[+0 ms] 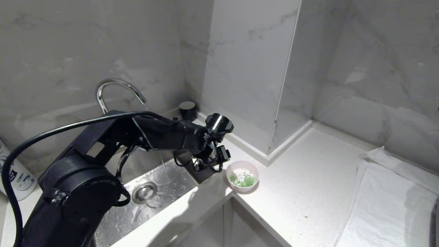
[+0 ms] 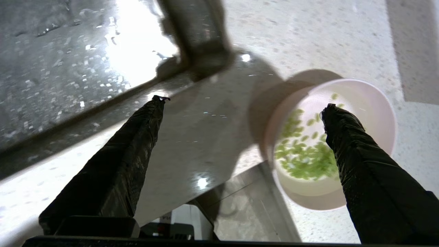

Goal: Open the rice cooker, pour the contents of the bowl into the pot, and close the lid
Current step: Turn off the tap

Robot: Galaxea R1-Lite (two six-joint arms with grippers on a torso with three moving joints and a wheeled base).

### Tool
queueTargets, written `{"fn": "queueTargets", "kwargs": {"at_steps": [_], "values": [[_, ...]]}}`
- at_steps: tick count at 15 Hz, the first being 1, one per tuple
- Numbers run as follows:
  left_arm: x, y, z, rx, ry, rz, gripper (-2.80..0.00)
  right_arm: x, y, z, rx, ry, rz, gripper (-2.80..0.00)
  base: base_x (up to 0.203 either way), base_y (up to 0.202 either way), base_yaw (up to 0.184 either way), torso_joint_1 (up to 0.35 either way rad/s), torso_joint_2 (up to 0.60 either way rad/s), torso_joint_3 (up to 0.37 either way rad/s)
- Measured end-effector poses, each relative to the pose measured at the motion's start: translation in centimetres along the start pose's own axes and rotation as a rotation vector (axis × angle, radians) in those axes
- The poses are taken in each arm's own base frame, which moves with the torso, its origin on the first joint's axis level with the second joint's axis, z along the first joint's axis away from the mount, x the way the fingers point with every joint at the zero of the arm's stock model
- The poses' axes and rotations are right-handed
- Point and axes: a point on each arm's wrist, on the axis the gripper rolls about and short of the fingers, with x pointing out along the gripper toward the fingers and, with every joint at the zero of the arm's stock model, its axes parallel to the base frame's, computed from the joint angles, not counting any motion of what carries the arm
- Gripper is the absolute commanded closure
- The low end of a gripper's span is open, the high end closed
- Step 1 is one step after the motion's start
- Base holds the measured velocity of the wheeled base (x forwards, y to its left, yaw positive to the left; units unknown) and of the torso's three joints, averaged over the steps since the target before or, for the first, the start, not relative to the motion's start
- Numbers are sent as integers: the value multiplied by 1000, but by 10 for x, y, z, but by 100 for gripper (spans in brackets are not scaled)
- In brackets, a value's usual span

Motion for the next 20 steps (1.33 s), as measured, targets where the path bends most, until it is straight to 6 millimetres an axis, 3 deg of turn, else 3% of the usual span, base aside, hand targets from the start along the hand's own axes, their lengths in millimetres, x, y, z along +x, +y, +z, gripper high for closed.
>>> {"fn": "queueTargets", "kwargs": {"at_steps": [10,15,20], "values": [[-40,143,54,-152,-78,149,-280,0,0,0,-1,0,-1,0,0,0,0,0,0,0],[-51,212,92,-265,-180,183,-280,0,0,0,0,0,0,0,0,0,0,0,0,0],[-54,266,118,-331,-267,239,-280,0,0,0,0,0,0,0,0,0,0,0,0,0]]}}
